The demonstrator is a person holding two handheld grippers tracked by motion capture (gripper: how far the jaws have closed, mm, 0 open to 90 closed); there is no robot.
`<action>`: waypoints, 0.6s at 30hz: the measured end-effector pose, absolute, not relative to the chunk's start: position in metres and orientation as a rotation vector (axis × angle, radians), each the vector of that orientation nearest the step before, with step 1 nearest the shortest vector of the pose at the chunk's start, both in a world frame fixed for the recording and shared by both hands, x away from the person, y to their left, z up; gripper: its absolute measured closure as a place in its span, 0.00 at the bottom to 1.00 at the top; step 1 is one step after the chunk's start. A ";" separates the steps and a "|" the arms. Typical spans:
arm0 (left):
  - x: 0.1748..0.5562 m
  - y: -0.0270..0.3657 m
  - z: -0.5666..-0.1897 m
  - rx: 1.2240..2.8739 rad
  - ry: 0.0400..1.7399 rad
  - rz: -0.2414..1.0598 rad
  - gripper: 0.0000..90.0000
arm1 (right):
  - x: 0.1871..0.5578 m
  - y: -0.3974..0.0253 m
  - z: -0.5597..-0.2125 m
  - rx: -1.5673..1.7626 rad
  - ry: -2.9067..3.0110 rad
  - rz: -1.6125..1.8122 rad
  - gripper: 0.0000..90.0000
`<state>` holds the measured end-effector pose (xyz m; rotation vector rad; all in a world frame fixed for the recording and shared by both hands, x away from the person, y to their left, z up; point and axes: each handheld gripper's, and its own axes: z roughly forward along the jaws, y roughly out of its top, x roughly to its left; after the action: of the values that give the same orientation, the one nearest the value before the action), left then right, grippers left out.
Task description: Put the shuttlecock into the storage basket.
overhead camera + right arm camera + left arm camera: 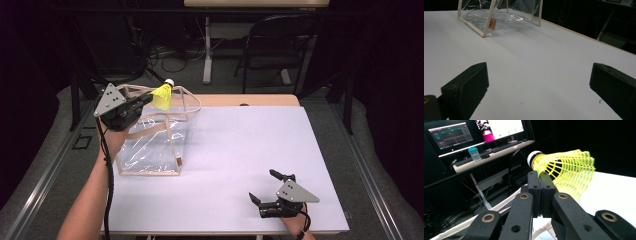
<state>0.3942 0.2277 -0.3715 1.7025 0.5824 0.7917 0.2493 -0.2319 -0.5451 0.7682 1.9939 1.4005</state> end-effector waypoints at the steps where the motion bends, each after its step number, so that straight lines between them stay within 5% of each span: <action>1: 0.394 0.228 -0.372 1.699 0.589 0.793 0.99 | 0.249 -0.232 -0.545 0.769 1.994 1.401 0.02; 18: 0.400 0.239 -0.375 1.684 0.637 0.801 0.99 | 0.249 -0.232 -0.545 0.767 1.993 1.395 0.02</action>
<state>0.3998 0.2388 -0.3752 1.6839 0.6374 0.8014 0.2490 -0.2317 -0.5450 0.7669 1.9928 1.3953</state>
